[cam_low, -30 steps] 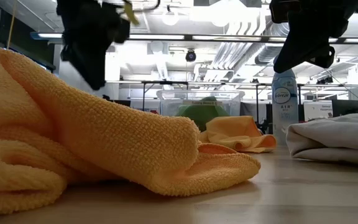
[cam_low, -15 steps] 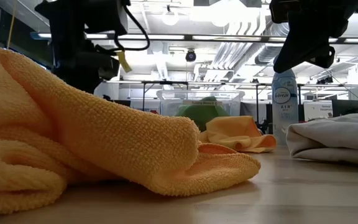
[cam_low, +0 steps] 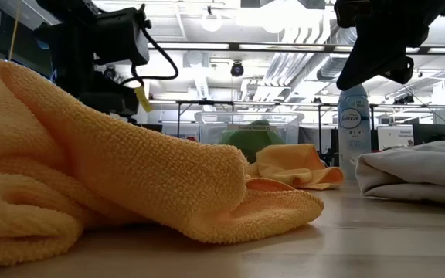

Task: Sort microfiber towel by color & place in baskets
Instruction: Put the green microfiber towel into the top transparent bin

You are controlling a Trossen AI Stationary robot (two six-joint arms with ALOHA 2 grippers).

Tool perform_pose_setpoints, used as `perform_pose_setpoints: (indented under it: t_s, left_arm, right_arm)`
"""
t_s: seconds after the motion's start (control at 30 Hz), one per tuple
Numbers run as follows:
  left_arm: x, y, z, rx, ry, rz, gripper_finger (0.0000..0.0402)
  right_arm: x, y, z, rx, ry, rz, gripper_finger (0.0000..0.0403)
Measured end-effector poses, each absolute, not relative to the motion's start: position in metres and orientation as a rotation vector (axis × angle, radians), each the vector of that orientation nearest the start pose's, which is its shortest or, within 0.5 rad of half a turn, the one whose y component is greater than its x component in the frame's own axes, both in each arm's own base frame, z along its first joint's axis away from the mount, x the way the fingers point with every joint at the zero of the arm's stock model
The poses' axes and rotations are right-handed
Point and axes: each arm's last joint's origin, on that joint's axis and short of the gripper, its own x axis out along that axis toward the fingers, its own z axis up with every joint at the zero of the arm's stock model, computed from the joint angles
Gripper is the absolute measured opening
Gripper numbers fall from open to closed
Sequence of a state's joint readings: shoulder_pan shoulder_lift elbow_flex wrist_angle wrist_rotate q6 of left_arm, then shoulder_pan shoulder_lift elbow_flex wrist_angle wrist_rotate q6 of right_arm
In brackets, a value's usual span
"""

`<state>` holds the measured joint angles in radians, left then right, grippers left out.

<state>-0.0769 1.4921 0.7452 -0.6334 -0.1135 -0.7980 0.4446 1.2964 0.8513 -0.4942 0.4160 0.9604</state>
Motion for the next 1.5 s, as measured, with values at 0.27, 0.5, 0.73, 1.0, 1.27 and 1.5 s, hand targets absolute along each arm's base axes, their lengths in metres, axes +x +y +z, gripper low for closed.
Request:
perform_pose_setpoints:
  t_s: [0.27, 0.5, 0.73, 1.0, 1.27, 1.5]
  left_arm:
    - [0.239, -0.010, 0.153, -0.539, 1.286, 0.566, 0.0019]
    - [0.250, 0.000, 0.197, -0.435, 1.356, 0.576, 0.0004]
    - [0.264, 0.005, 0.292, -0.232, 1.223, 0.575, 0.0002]
    - [0.263, 0.019, 0.405, -0.021, 0.882, 0.548, 0.0001]
    - [0.274, 0.064, 0.452, 0.176, 0.582, 0.562, 0.0000]
    - [0.308, 0.109, 0.443, 0.223, 0.486, 0.474, 0.0000]
  right_arm:
    - [0.232, 0.097, 0.230, 0.509, 0.773, -0.373, 0.0000]
    - [0.232, 0.097, 0.230, 0.509, 0.773, -0.374, 0.0000]
    - [0.232, 0.097, 0.230, 0.509, 0.774, -0.374, 0.0000]
    - [0.232, 0.097, 0.230, 0.501, 0.755, -0.396, 0.0000]
    - [0.233, 0.094, 0.232, 0.530, 0.666, -0.490, 0.0000]
    - [0.233, 0.093, 0.233, 0.551, 0.623, -0.539, 0.0000]
